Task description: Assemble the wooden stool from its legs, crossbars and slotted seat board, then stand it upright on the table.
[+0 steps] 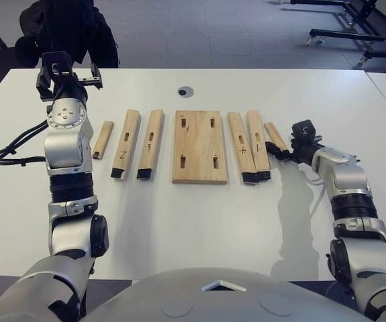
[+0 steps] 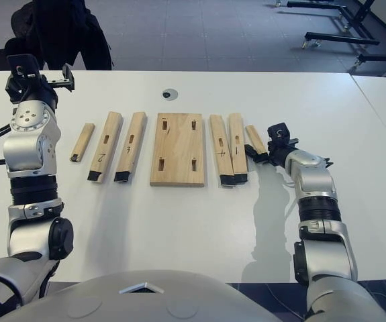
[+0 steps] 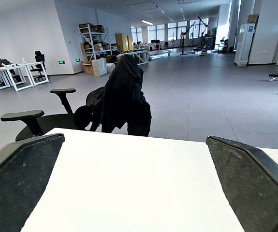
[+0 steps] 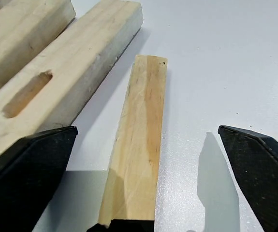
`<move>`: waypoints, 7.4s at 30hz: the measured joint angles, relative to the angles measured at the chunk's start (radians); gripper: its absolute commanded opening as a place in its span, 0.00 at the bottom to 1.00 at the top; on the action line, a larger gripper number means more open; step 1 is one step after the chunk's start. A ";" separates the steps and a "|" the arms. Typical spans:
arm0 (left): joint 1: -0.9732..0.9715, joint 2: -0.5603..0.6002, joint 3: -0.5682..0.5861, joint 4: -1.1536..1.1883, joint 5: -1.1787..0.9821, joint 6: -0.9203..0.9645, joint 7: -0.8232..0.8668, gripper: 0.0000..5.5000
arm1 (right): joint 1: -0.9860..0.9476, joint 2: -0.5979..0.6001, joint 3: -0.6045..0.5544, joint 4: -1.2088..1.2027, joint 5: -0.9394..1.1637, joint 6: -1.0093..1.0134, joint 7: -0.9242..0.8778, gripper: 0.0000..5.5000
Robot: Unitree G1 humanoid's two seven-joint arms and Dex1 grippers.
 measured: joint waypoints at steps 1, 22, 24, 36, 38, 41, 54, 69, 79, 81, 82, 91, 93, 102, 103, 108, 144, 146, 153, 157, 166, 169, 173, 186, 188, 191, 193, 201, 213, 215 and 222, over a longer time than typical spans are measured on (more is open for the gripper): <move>0.000 0.000 0.000 0.000 0.000 0.000 0.000 0.98 | 0.000 0.001 -0.001 0.002 0.000 0.000 -0.002 0.87; 0.001 -0.003 -0.002 -0.006 0.000 0.000 0.000 0.98 | 0.066 0.047 -0.068 -0.043 0.078 0.027 -0.006 0.23; 0.001 -0.003 -0.002 -0.005 0.000 0.000 0.000 0.98 | 0.073 0.052 -0.070 -0.055 0.078 0.021 -0.013 0.23; -0.074 0.077 0.260 -0.019 -0.435 0.334 -0.295 0.98 | -0.071 -0.125 -0.273 -0.208 0.148 0.030 -0.038 0.23; -0.148 0.111 0.351 -0.016 -0.585 0.448 -0.351 0.98 | -0.151 -0.157 -0.301 -0.272 0.184 0.028 -0.027 0.23; -0.210 0.104 0.347 -0.089 -0.754 0.570 -0.405 0.98 | -0.289 -0.122 -0.293 -0.415 0.298 0.076 -0.010 0.23; -0.221 -0.311 0.384 -0.157 -1.215 0.685 -0.003 0.98 | -0.090 0.252 0.098 -0.730 0.325 0.150 -0.109 0.23; -0.123 -0.284 0.214 -0.138 -1.433 0.600 0.154 0.98 | -0.109 0.347 0.097 -0.798 0.377 0.167 -0.120 0.23; -0.117 -0.227 0.170 -0.123 -1.507 0.518 0.167 0.98 | -0.043 0.317 0.142 -0.849 0.385 0.188 -0.108 0.23; -0.118 -0.225 0.151 -0.123 -1.518 0.508 0.177 0.98 | -0.039 0.318 0.152 -0.848 0.374 0.187 -0.109 0.23; -0.118 -0.224 0.144 -0.124 -1.525 0.506 0.178 0.98 | -0.039 0.318 0.153 -0.848 0.373 0.186 -0.109 0.23; -0.115 -0.191 0.085 -0.132 -1.576 0.468 0.184 0.83 | -0.039 0.334 0.169 -0.835 0.355 0.185 -0.113 0.23; -0.110 -0.182 0.077 -0.132 -1.582 0.460 0.184 0.77 | -0.039 0.338 0.169 -0.835 0.355 0.185 -0.114 0.23; -0.087 -0.157 0.036 -0.135 -1.581 0.431 0.183 0.51 | -0.039 0.350 0.169 -0.839 0.353 0.185 -0.119 0.23; -0.086 -0.156 0.033 -0.135 -1.581 0.428 0.183 0.48 | -0.039 0.350 0.169 -0.841 0.353 0.185 -0.119 0.23; -0.078 -0.145 0.019 -0.135 -1.579 0.410 0.185 0.33 | -0.038 0.350 0.169 -0.847 0.353 0.185 -0.120 0.23; -0.053 -0.074 -0.029 -0.134 -1.466 0.413 0.152 0.07 | -0.016 0.346 0.124 -0.847 0.405 0.253 -0.128 0.78; -0.049 -0.041 -0.045 -0.135 -1.396 0.416 0.127 0.07 | -0.016 0.338 0.095 -0.861 0.443 0.272 -0.116 0.85; -0.004 0.243 -0.124 -0.201 -0.934 0.371 0.039 0.07 | 0.059 0.278 -0.066 -0.967 0.631 0.315 -0.088 0.98; 0.088 0.314 -0.211 -0.311 -0.686 0.296 0.016 0.07 | 0.077 0.282 -0.084 -0.960 0.629 0.309 -0.141 0.98; 0.269 0.157 -0.332 -0.395 -0.292 0.073 0.100 0.07 | 0.108 0.313 0.003 -0.924 0.548 0.257 -0.182 0.98; 0.277 0.144 -0.299 -0.303 -0.220 -0.043 0.070 0.07 | 0.123 0.319 0.017 -0.924 0.547 0.249 -0.185 0.98; 0.268 0.133 -0.201 -0.117 -0.216 -0.161 -0.027 0.07 | 0.130 0.329 0.023 -0.923 0.540 0.243 -0.188 0.98; 0.177 0.028 0.018 -0.201 -0.427 0.022 -0.111 0.07 | 0.181 0.355 0.054 -0.943 0.527 0.227 -0.232 0.98; 0.205 0.000 0.018 -0.214 -0.433 0.025 -0.112 0.07 | 0.182 0.355 0.056 -0.946 0.527 0.226 -0.238 0.98; 0.280 -0.036 0.007 -0.190 -0.405 -0.001 -0.122 0.07 | 0.183 0.354 0.059 -0.946 0.526 0.226 -0.238 0.98; 0.306 -0.058 0.002 -0.155 -0.391 -0.029 -0.126 0.07 | 0.183 0.352 0.060 -0.946 0.526 0.226 -0.237 0.98; 0.285 -0.092 -0.001 -0.104 -0.352 -0.099 -0.130 0.07 | 0.179 0.349 0.061 -0.936 0.527 0.227 -0.227 0.98; 0.274 -0.112 -0.045 -0.024 -0.282 -0.191 -0.175 0.07 | 0.174 0.346 0.070 -0.928 0.532 0.231 -0.214 0.98; 0.274 -0.114 -0.050 -0.007 -0.271 -0.211 -0.179 0.07 | 0.168 0.344 0.070 -0.927 0.532 0.232 -0.206 0.98; 0.242 -0.113 -0.050 0.031 -0.252 -0.237 -0.198 0.07 | 0.162 0.343 0.071 -0.926 0.533 0.250 -0.205 0.98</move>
